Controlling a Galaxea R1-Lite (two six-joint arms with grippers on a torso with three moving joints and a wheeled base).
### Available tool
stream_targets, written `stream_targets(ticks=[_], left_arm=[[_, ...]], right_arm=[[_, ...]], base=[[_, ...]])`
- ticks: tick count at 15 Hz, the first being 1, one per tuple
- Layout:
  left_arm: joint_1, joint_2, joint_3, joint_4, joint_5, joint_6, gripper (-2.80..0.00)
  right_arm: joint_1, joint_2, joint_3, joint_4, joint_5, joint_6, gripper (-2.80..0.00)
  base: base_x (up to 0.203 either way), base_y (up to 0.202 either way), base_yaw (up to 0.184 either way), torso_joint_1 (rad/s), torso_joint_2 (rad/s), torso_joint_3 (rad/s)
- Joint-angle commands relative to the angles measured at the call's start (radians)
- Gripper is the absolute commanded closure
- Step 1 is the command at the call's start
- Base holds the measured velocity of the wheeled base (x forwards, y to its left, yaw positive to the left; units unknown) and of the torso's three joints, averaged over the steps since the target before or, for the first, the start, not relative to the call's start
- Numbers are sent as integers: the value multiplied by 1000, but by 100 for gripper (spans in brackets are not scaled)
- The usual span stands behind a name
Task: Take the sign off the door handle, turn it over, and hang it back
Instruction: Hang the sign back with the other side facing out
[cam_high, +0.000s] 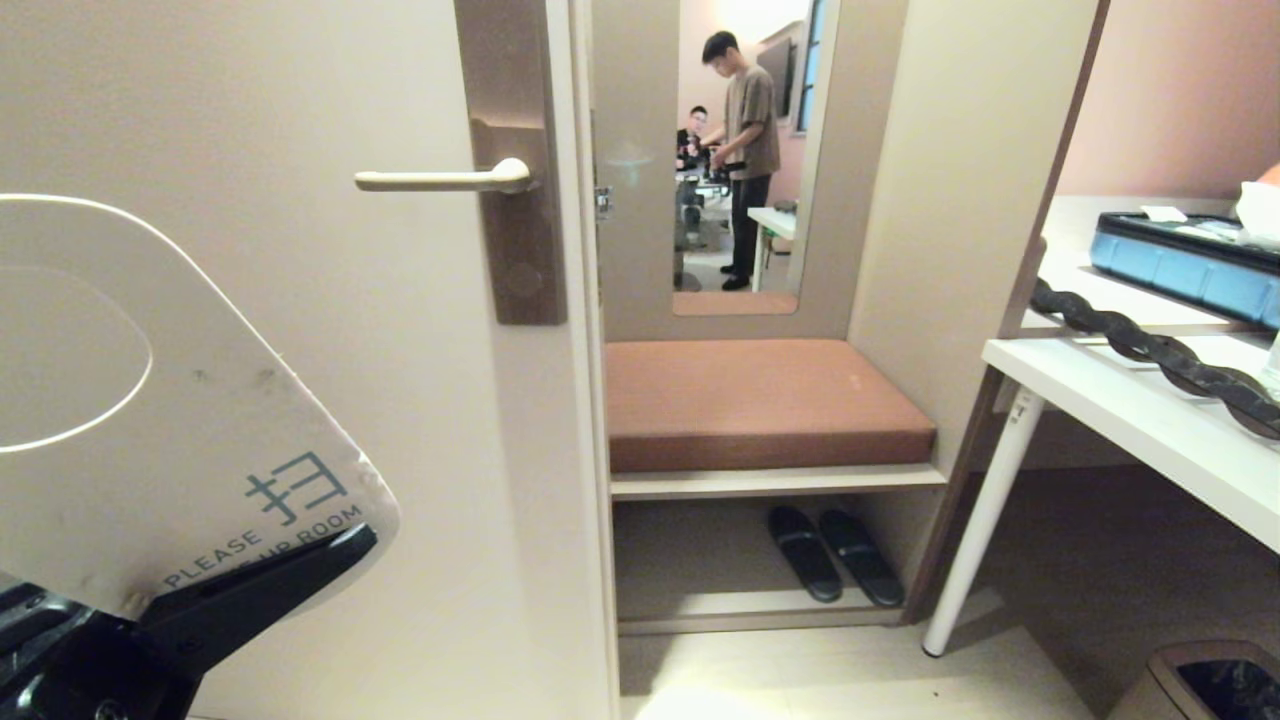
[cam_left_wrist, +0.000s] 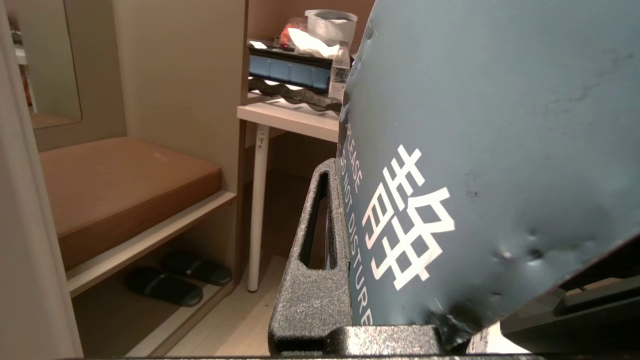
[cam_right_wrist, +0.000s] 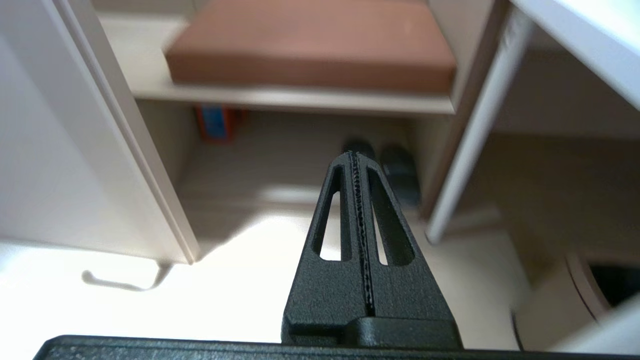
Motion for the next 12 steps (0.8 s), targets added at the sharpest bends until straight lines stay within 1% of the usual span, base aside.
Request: stream_targets(ticks=[1, 2, 3, 4, 8, 12], left_arm=[[16, -8, 13, -10, -3, 2, 0], [40, -7, 19, -8, -3, 14, 0], [54, -7, 34, -7, -3, 34, 0], [56, -10, 39, -7, -2, 41, 0], [56, -14, 38, -5, -2, 43, 0], [58, -22, 38, -5, 0, 41, 0]], right_arm=[[7, -151, -17, 171, -49, -10, 0], [8, -157, -1, 172, -61, -25, 0], [9, -165, 0, 171, -59, -38, 0], [12, -178, -1, 173, -54, -51, 0], [16, -344, 2, 170, -51, -63, 0], [17, -346, 3, 167, -50, -56, 0]], base=[[0, 0, 0, 0, 0, 0], [0, 0, 0, 0, 0, 0], [0, 0, 0, 0, 0, 0], [0, 0, 0, 0, 0, 0], [0, 0, 0, 0, 0, 0], [0, 0, 0, 0, 0, 0]])
